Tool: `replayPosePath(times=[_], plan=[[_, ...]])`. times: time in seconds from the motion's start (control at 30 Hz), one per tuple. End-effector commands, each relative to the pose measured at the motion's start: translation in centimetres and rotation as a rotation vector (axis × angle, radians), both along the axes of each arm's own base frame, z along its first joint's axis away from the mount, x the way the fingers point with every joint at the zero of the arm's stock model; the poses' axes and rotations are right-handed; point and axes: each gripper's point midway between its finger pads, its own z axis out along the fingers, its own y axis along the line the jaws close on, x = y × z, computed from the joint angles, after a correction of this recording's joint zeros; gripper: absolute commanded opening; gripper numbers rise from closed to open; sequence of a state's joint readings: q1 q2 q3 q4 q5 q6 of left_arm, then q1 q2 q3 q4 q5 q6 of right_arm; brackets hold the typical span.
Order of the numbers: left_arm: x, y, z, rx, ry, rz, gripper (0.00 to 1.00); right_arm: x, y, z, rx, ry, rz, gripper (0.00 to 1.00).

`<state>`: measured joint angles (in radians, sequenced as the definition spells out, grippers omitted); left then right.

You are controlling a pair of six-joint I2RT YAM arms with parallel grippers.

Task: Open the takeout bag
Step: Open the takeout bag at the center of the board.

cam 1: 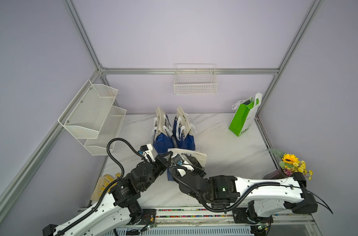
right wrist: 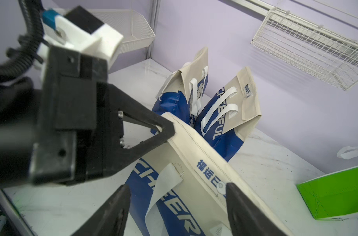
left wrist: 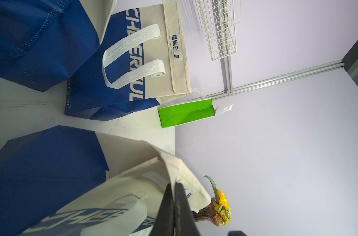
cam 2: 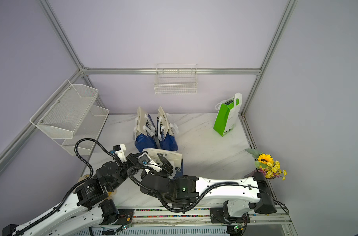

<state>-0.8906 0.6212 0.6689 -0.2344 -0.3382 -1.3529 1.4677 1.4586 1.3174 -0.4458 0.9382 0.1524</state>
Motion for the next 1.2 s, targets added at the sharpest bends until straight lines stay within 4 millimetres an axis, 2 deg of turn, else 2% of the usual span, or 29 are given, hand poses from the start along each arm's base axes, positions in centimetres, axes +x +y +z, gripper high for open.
replayPosePath(times=[0.0,0.1,0.27,0.43,0.57,0.63,0.77,0.8,0.87,0.93,1.07,1.1,1.17], plan=[[-0.1,1.1,3.9,-0.098,-0.056,0.039,0.00,1.6,0.6,0.1,0.000,-0.033,-0.021,0.77],[-0.2,1.1,4.4,-0.103,-0.064,0.037,0.00,3.3,0.0,-1.0,-0.056,-0.063,-0.097,0.76],[-0.1,1.3,4.4,-0.095,-0.065,0.043,0.00,5.3,-2.2,-1.1,-0.044,-0.057,-0.152,0.67],[-0.1,1.4,4.7,-0.094,-0.068,0.048,0.00,6.9,-4.7,-2.8,-0.045,-0.011,-0.179,0.48],[-0.2,2.1,5.3,-0.076,-0.079,0.067,0.00,7.6,-6.6,-2.7,-0.014,0.006,-0.202,0.37],[-0.2,2.2,5.5,-0.063,-0.077,0.071,0.00,7.8,-6.7,-3.0,-0.012,0.017,-0.198,0.29],[0.0,1.8,5.2,-0.041,-0.065,0.066,0.00,7.6,-5.9,-3.2,-0.016,0.027,-0.149,0.03],[0.1,1.6,5.1,-0.035,-0.061,0.063,0.00,7.6,-5.9,-3.1,-0.013,0.026,-0.145,0.00],[0.3,1.1,4.7,-0.007,-0.049,0.050,0.00,7.7,-5.7,-3.0,-0.008,0.030,-0.139,0.00],[0.4,0.4,4.5,0.022,-0.038,0.029,0.00,7.3,-5.9,-2.0,0.032,0.032,-0.118,0.00],[0.6,-0.4,4.0,0.035,-0.015,0.009,0.00,6.5,-5.3,-1.8,0.049,0.036,-0.034,0.00],[0.7,-0.3,4.1,0.028,-0.013,0.012,0.00,6.1,-5.1,-1.8,0.057,0.038,-0.004,0.10],[0.6,-0.2,4.5,0.014,-0.020,0.017,0.00,5.7,-4.8,-1.4,0.074,0.029,0.035,0.44]])
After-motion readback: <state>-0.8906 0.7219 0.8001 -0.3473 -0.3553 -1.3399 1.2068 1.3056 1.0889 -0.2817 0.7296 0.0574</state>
